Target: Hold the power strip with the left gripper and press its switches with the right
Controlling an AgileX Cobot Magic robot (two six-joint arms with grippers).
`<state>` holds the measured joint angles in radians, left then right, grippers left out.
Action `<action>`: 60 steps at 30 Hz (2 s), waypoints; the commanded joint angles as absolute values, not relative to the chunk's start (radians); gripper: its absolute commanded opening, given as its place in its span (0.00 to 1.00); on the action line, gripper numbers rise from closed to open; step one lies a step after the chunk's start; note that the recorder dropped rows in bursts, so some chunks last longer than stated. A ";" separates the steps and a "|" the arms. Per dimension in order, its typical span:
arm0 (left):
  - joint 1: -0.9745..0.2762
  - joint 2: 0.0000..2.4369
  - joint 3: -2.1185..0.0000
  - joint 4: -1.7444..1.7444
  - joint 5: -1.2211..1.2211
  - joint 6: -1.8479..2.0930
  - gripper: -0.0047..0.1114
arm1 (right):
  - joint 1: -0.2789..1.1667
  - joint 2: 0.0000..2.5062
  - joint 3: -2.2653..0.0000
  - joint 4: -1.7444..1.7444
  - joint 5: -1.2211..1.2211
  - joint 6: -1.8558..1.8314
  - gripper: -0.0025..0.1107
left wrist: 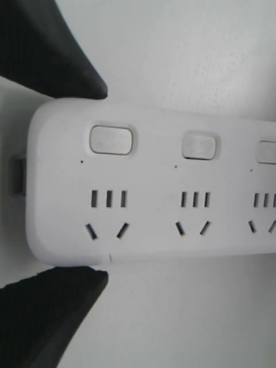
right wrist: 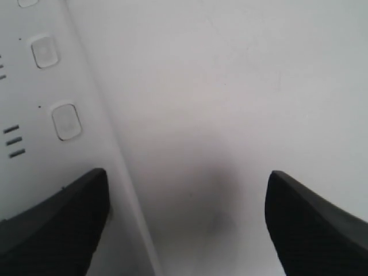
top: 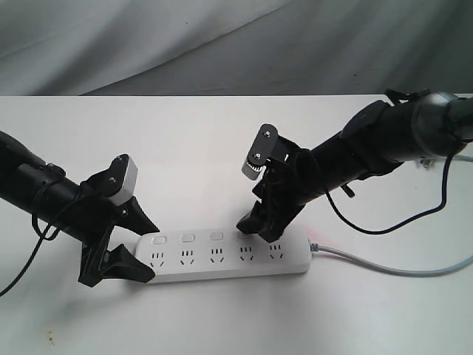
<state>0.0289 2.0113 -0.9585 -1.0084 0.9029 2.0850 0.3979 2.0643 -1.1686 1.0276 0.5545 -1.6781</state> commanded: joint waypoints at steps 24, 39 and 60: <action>0.023 2.014 -0.958 -0.987 0.889 2.094 0.45 | 0.288 1.884 -1.153 1.087 0.690 -1.749 0.64; 0.023 2.014 -0.958 -0.987 0.889 2.094 0.45 | 0.290 2.010 -1.152 1.030 0.678 -1.700 0.64; 0.023 2.014 -0.958 -0.987 0.889 2.094 0.45 | 0.290 1.979 -1.061 1.169 0.590 -1.820 0.64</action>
